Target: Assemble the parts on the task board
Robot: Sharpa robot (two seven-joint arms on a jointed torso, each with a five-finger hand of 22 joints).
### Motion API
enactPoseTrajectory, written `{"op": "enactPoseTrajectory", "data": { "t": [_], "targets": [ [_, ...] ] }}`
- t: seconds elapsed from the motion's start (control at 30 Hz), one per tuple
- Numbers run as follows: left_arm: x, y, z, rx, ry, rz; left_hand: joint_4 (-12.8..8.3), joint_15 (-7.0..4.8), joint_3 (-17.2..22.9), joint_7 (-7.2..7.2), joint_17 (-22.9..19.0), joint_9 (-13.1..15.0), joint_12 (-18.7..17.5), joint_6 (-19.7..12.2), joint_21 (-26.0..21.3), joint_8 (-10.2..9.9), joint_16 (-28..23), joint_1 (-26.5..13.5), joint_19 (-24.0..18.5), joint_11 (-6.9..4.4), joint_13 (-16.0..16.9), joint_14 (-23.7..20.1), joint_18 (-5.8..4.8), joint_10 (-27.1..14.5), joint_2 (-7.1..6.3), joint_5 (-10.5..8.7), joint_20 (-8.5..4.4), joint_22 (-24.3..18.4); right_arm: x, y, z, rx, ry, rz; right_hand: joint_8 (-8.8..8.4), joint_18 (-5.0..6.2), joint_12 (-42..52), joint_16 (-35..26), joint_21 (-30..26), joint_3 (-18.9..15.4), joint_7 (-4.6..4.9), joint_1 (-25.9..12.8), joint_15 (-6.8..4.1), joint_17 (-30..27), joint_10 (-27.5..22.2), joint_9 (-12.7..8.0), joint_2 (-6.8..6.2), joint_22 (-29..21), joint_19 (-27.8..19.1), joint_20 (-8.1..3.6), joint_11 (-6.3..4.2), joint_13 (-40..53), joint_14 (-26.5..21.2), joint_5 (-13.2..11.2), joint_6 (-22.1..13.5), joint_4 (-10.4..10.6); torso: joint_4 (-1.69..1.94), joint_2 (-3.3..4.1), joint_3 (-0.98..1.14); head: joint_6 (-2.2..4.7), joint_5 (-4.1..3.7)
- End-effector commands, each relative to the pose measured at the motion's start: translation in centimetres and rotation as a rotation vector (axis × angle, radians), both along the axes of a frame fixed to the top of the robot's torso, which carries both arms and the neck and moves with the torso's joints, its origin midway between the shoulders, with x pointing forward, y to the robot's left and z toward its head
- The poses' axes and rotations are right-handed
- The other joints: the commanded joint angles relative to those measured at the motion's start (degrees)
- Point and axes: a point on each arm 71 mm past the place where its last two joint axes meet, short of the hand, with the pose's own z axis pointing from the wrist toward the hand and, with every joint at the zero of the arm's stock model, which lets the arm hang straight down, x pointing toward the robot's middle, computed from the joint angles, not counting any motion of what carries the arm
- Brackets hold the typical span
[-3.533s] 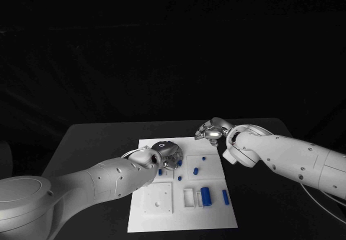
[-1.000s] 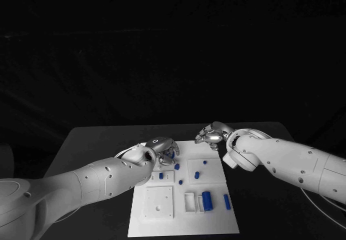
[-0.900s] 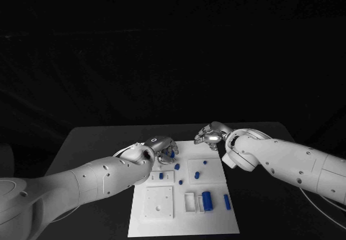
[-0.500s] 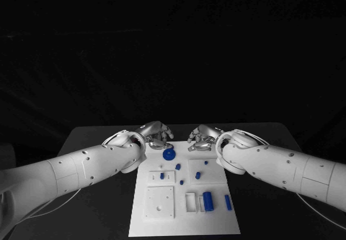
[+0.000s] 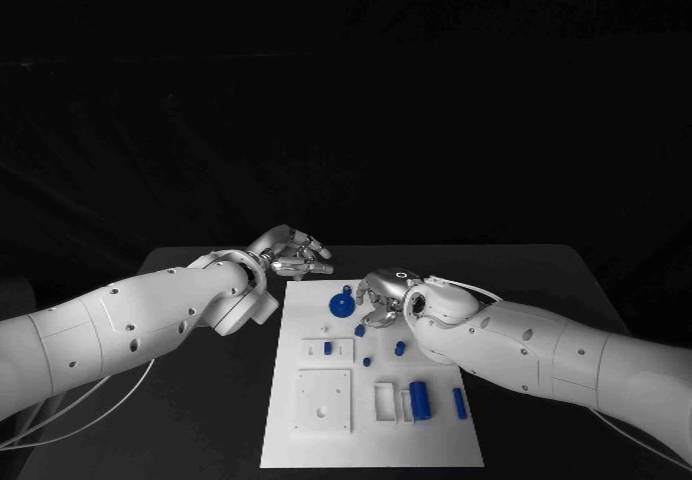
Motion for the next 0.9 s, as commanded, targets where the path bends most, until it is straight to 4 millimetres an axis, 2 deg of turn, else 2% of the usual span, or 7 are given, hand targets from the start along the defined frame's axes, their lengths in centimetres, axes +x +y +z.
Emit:
{"op": "enactPoseTrajectory", "data": {
  "t": [0.03,0.17,0.5,0.67,0.9],
  "targets": [
    [-0.3,-0.4,-0.1,-0.092,0.073,-0.02,-0.2,-0.16,-0.9,0.31,0.2,0.1,-0.4,0.0,-0.3,-0.1,-0.4,-0.7,-0.1,-0.13,-0.1,0.5,-0.2,0.6,0.26,-0.15,-2.91,-0.1,-0.4,0.6,0.0,-0.064,-0.06,0.082,-0.21,4.88,0.7,0.2,0.3,0.8,-0.34,1.0,-0.24,0.2,0.4,-0.1,-0.08,1.1,0.3,0.17,-0.43,0.1,0.5,-1.1,0.4,0.0,0.65,0.23,-0.3,-0.08,-0.26],
    [-0.5,-0.7,-0.1,-0.098,0.076,-0.025,-0.3,-0.21,-1.2,0.29,0.4,0.2,-0.5,0.0,-0.4,-0.1,-0.4,-0.7,0.1,-0.18,-0.1,0.7,-0.16,0.7,0.55,-0.13,-2.98,-0.1,-0.6,0.8,-0.5,-0.106,-0.056,0.111,0.01,4.88,1.7,0.6,0.7,1.6,-0.85,2.0,-0.66,0.5,1.0,-0.2,0.06,1.2,0.6,0.17,-0.9,0.8,0.7,-1.7,0.9,-0.3,0.72,0.32,-0.48,-0.1,-0.3],
    [-0.7,-1.1,0.1,-0.106,0.083,-0.033,-0.6,-0.28,-1.5,0.24,0.6,0.3,-0.7,0.0,-0.4,-0.1,-0.5,-0.5,0.4,-0.24,-0.2,1.0,-0.11,0.9,1.15,-0.02,-3.07,-0.1,-0.9,1.0,-1.9,-0.177,-0.039,0.147,0.09,4.88,3.7,1.3,1.9,3.3,-1.96,3.6,-1.47,1.3,2.3,-0.6,1.31,1.3,0.9,0.2,-1.88,2.8,1.2,-1.0,1.0,-1.2,0.82,0.47,-0.41,-0.27,-0.29],
    [-0.8,-1.0,0.3,-0.108,0.083,-0.035,-0.7,-0.3,-1.6,0.23,0.8,0.3,-0.8,-0.1,-0.4,-0.1,-0.5,-0.4,0.6,-0.24,-0.2,1.1,-0.09,1.0,1.28,0.0,-3.11,-0.1,-0.6,0.6,-2.1,-0.19,-0.039,0.14,0.02,4.88,4.3,1.4,2.1,3.6,-2.1,3.9,-1.62,1.5,3.1,-0.8,1.52,1.3,0.9,0.19,-2.03,3.8,1.2,-0.7,0.9,-1.5,0.83,0.55,-0.4,-0.56,-0.17],
    [-0.8,-1.1,0.6,-0.112,0.083,-0.037,-0.7,-0.3,-1.7,0.24,0.9,0.3,-0.9,-0.2,-0.4,-0.1,-0.4,-0.4,0.7,-0.24,-0.2,1.3,-0.08,1.0,1.36,0.01,-3.14,-0.1,-0.6,0.5,-2.2,-0.196,-0.03,0.139,-0.08,4.88,4.3,1.4,2.3,3.6,-2.16,3.9,-1.66,1.6,3.2,-0.9,1.4,1.3,0.9,0.21,-2.08,3.9,1.2,-0.7,0.7,-1.5,1.05,0.91,-0.55,-0.66,-0.4]
  ]
}}
